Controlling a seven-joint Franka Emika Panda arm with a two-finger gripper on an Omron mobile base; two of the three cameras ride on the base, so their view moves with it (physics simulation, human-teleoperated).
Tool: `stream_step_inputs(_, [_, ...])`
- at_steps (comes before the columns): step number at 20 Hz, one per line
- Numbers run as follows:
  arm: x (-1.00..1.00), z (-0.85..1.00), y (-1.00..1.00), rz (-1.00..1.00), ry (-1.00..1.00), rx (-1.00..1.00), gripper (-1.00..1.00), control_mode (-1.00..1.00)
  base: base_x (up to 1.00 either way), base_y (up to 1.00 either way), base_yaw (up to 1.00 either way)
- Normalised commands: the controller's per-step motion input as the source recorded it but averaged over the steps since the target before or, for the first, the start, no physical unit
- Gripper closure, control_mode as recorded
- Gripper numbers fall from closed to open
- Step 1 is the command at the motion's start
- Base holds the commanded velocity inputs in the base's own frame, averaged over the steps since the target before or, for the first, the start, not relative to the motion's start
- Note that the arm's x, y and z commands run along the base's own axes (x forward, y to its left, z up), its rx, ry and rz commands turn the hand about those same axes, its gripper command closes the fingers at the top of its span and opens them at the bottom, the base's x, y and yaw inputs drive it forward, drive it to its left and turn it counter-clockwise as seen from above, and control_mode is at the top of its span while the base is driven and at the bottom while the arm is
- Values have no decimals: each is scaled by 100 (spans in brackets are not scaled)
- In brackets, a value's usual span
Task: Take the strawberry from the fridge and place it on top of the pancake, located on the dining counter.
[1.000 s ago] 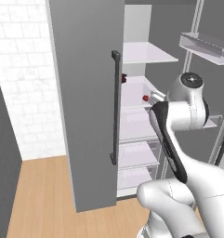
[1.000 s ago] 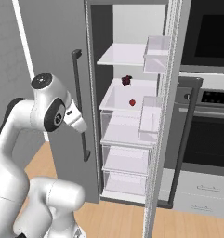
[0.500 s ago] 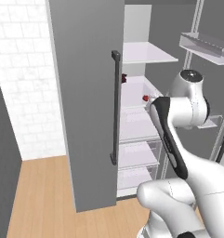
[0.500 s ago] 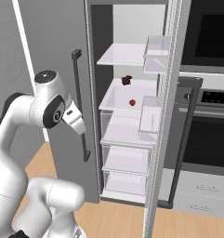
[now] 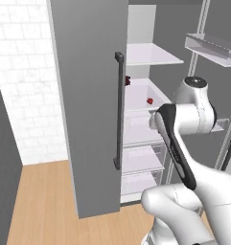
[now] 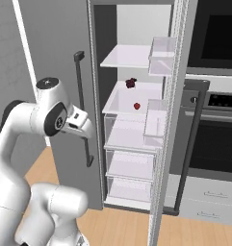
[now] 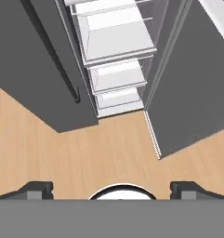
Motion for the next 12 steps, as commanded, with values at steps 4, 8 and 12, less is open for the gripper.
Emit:
stream_step_inputs(4, [-28,-55,0,43,0,-2,-100,-100,0,0,0])
stream_step_inputs(8, [-15,-64,0,20,1,-8,-100,-100,0,0,0])
stream_step_inputs(12, [0,-56,3,0,8,-11,-100,-100,0,0,0])
